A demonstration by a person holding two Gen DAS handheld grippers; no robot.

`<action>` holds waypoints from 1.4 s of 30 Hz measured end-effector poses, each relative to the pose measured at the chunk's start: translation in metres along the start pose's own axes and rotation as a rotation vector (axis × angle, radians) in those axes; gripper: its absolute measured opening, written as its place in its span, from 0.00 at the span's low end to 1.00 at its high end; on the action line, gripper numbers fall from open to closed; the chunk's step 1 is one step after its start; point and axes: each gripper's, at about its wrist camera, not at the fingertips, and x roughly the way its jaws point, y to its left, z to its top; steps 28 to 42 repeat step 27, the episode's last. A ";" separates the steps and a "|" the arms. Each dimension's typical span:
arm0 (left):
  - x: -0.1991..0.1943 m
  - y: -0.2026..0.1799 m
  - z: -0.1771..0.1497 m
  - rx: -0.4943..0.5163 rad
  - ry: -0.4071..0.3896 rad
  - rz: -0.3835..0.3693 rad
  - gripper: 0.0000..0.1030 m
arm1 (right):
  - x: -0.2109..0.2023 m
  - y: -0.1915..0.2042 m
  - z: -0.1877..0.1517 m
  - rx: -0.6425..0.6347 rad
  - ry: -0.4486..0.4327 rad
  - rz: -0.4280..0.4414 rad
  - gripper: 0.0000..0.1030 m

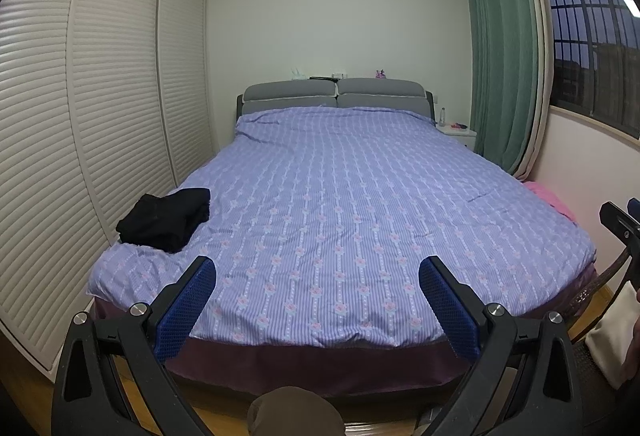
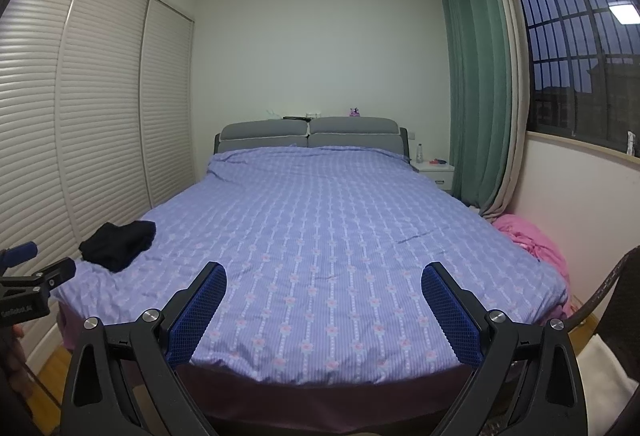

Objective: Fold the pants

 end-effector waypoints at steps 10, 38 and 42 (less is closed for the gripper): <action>-0.001 -0.005 0.000 0.017 -0.008 0.001 1.00 | -0.001 -0.002 0.001 -0.003 -0.010 0.003 0.96; -0.002 -0.018 -0.003 0.056 -0.036 0.010 1.00 | 0.002 -0.006 0.000 0.003 -0.009 0.001 0.96; -0.002 -0.018 -0.003 0.056 -0.036 0.010 1.00 | 0.002 -0.006 0.000 0.003 -0.009 0.001 0.96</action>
